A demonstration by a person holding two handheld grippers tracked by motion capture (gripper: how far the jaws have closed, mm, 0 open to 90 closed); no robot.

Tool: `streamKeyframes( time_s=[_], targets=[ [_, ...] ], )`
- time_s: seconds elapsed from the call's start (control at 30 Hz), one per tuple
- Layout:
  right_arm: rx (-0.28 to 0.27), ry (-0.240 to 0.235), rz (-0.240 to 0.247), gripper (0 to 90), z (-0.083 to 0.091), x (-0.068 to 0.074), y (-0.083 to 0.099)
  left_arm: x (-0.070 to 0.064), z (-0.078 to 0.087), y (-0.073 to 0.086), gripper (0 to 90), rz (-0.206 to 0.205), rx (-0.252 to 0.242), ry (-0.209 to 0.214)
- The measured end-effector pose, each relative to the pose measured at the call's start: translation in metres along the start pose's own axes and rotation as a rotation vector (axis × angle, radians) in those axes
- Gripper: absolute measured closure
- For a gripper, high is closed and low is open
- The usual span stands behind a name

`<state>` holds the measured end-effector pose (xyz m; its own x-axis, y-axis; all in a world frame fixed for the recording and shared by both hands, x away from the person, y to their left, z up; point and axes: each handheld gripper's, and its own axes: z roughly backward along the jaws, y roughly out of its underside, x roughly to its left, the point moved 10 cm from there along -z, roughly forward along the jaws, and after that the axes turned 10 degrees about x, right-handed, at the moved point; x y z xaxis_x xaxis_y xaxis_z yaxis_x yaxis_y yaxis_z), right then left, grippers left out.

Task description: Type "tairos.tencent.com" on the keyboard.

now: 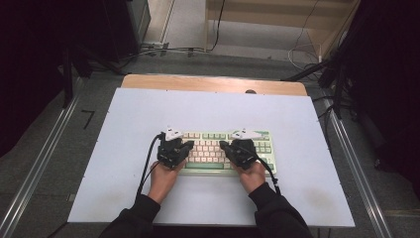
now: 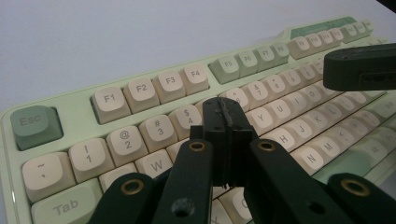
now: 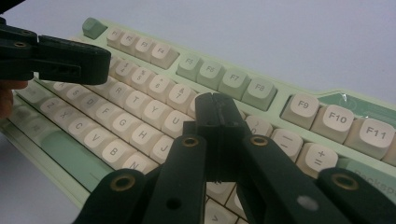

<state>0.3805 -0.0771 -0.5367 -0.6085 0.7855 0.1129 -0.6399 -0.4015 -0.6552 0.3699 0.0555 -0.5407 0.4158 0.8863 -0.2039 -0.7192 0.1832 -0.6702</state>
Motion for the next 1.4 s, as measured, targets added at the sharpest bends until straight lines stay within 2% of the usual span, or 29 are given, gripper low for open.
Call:
streamKeyframes(
  time_s=[0.87, 1.1, 1.3, 1.4],
  targets=[
    [0.001, 0.0, -0.004, 88.0, -0.001, 0.001, 0.0, -0.001, -0.012, 0.002, 90.0, -0.01, 0.024, -0.018],
    [0.004, 0.001, -0.001, 88.0, -0.001, 0.001, 0.001, -0.002, -0.013, 0.004, 90.0, -0.018, 0.047, -0.023],
    [0.003, 0.0, -0.004, 88.0, -0.001, 0.001, 0.001, -0.003, -0.004, -0.002, 90.0, -0.011, 0.003, -0.009],
    [0.002, 0.001, -0.005, 88.0, -0.001, 0.0, 0.001, -0.002, 0.0, -0.002, 90.0, -0.006, -0.002, -0.003]
  ],
)
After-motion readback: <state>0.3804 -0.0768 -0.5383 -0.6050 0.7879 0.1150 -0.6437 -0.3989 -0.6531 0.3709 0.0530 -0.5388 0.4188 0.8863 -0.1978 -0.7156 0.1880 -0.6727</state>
